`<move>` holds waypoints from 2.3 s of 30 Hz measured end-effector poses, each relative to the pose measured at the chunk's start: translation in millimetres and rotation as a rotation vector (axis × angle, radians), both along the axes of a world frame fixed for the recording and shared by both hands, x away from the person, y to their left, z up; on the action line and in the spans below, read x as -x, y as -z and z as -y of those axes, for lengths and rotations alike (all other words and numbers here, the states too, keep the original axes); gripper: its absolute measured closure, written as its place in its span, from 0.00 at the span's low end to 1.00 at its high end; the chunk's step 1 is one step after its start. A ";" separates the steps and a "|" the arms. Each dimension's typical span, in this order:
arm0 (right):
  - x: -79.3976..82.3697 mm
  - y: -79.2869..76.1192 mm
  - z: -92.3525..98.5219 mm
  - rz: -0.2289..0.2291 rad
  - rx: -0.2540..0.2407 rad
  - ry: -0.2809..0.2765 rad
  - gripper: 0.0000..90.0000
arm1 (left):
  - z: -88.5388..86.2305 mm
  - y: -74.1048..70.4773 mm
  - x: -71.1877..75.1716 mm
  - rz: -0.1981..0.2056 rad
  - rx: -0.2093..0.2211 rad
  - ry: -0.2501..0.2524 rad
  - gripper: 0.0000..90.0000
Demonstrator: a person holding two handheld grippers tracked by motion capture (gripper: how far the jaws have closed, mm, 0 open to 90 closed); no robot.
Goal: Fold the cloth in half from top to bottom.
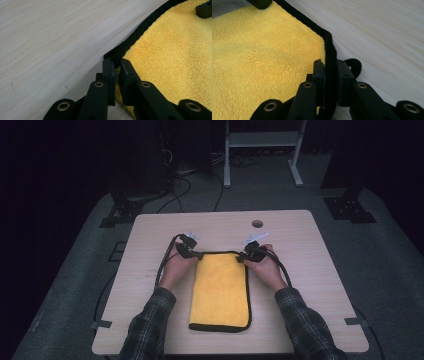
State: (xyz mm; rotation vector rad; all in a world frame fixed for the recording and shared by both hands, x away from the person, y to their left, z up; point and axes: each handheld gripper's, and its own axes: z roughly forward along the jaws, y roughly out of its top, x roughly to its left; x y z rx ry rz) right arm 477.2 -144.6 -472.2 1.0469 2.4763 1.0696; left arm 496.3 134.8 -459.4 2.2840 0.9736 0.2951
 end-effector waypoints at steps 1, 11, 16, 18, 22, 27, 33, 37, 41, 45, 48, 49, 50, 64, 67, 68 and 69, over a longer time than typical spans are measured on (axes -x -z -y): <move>0.0 -0.2 -0.4 0.003 0.004 0.001 0.89 | -0.5 -0.5 -0.2 0.001 -0.002 0.000 0.94; -13.9 -25.8 -1.7 0.048 -0.026 0.021 0.89 | -8.4 -40.8 -6.1 0.114 0.001 -0.022 0.94; -15.4 -50.8 -2.1 0.101 -0.062 0.004 0.89 | -13.2 -60.8 1.4 0.163 0.032 -0.013 0.94; -11.3 -53.4 -0.9 0.109 -0.082 -0.008 0.89 | -16.6 -63.5 7.6 0.169 0.047 0.007 0.94; 4.5 -53.5 5.1 0.119 -0.135 -0.052 0.89 | -23.4 -65.5 24.6 0.168 0.090 0.040 0.94; 22.2 -49.7 13.0 0.109 -0.184 -0.093 0.89 | -28.3 -66.6 45.2 0.159 0.135 0.070 0.94; 44.5 -44.7 17.7 0.101 -0.199 -0.137 0.89 | -30.6 -64.8 69.6 0.149 0.168 0.100 0.94; 55.4 -40.4 20.8 0.095 -0.212 -0.153 0.89 | -31.5 -62.3 88.3 0.151 0.188 0.113 0.94; 67.6 -37.5 21.3 0.087 -0.211 -0.175 0.89 | -33.4 -58.0 102.5 0.149 0.179 0.120 0.94; 80.7 -34.2 19.6 0.081 -0.199 -0.204 0.89 | -36.6 -51.0 118.6 0.134 0.179 0.123 0.94; 90.2 -32.4 19.5 0.078 -0.197 -0.219 0.89 | -38.8 -47.5 130.5 0.113 0.197 0.125 0.94; 94.7 -32.0 19.4 0.077 -0.192 -0.225 0.89 | -39.2 -46.2 134.6 0.106 0.201 0.128 0.94; 98.1 -31.5 19.4 0.077 -0.190 -0.232 0.89 | -39.5 -44.9 138.3 0.104 0.198 0.132 0.94; 134.9 -16.1 20.6 0.040 -0.156 -0.294 0.87 | -40.4 -20.8 170.7 0.032 0.162 0.162 0.93; 141.4 -10.8 19.2 0.028 -0.138 -0.309 0.85 | -41.4 -14.3 175.8 0.006 0.144 0.170 0.93; 143.3 -8.3 18.7 0.020 -0.124 -0.315 0.84 | -41.2 -11.7 177.0 -0.003 0.135 0.173 0.93; 144.8 -6.3 18.7 0.017 -0.119 -0.318 0.83 | -40.9 -9.2 177.9 -0.015 0.127 0.175 0.93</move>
